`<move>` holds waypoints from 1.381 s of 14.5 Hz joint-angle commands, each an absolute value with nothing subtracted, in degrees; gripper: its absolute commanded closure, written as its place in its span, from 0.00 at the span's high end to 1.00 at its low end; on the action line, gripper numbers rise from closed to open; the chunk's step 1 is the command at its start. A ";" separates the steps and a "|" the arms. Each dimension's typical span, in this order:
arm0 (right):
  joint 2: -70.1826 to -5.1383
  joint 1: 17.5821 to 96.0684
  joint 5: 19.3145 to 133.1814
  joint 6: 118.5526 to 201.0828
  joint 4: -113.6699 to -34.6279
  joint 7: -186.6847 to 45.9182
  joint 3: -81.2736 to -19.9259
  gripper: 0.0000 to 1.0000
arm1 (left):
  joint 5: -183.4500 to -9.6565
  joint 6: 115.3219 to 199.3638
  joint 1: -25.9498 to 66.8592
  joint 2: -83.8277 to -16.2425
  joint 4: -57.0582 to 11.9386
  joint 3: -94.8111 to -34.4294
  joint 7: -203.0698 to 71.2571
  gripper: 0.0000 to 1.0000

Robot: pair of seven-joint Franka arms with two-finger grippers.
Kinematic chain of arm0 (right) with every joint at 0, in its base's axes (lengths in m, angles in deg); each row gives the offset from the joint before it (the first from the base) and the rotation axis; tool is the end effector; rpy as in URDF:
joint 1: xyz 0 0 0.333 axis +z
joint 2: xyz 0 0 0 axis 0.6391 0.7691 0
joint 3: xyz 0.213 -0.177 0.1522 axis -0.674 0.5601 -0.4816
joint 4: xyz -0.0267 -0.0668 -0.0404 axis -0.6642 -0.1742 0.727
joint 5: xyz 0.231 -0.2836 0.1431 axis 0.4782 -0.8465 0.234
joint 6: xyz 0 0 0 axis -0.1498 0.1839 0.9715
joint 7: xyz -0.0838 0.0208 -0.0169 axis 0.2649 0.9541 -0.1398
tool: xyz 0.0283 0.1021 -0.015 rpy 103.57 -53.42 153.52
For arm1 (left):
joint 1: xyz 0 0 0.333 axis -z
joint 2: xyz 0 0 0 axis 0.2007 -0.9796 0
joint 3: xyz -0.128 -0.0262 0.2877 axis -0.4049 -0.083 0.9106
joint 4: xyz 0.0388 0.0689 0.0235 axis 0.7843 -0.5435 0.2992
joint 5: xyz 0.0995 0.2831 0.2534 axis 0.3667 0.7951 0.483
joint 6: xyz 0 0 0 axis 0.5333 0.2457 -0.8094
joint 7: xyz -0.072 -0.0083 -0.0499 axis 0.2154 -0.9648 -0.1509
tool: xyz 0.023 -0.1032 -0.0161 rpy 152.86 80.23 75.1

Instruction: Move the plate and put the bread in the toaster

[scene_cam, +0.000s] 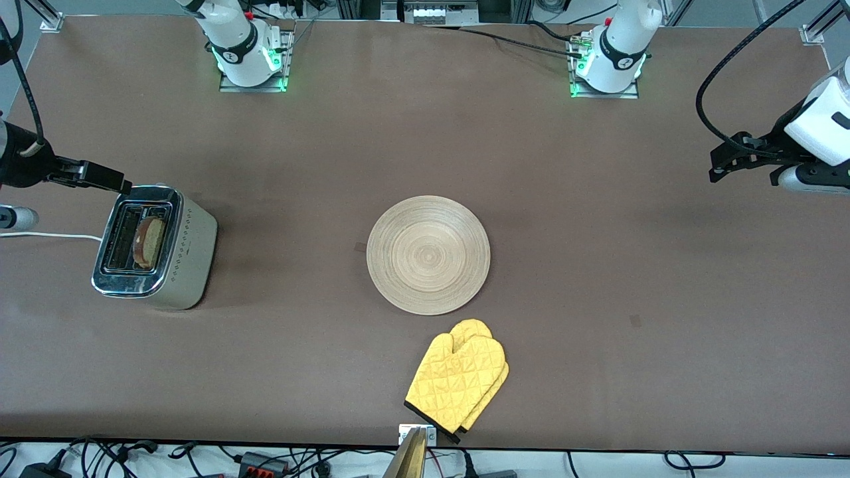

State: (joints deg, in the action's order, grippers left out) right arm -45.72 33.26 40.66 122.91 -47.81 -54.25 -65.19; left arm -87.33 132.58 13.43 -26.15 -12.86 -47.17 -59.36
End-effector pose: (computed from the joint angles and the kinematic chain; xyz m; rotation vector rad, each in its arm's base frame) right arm 0.6128 0.0170 0.5938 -3.0760 0.2256 0.2603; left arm 0.5665 -0.0255 0.6122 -3.1371 0.0752 -0.0157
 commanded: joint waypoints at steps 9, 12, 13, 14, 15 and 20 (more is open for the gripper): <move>-54.26 34.09 38.88 131.00 -60.80 -52.96 -65.45 1.00 | -86.16 131.32 13.43 -26.79 -11.18 -47.17 -59.98 1.00; -56.38 34.10 35.62 143.15 -67.67 -53.75 -64.58 1.00 | -86.16 131.32 13.43 -26.79 -11.18 -47.17 -59.98 1.00; -56.38 34.28 35.62 141.77 -67.59 -53.75 -64.40 1.00 | -86.16 131.32 13.51 -26.79 -11.09 -47.17 -59.98 1.00; -56.38 34.28 35.71 140.62 -67.41 -53.92 -64.40 1.00 | -86.16 131.32 13.51 -26.79 -11.18 -47.26 -59.98 1.00; -56.38 34.28 35.88 140.35 -67.32 -53.75 -64.31 1.00 | -86.16 131.32 13.51 -26.79 -11.18 -47.26 -59.98 1.00; -55.94 35.15 35.71 137.01 -65.65 -53.31 -64.75 1.00 | -86.16 131.32 13.51 -26.79 -11.18 -47.26 -59.98 1.00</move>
State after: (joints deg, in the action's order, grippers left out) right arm -55.15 34.25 36.34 138.15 -65.64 -53.95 -64.83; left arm -87.33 132.58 13.41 -26.15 -12.86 -47.14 -59.36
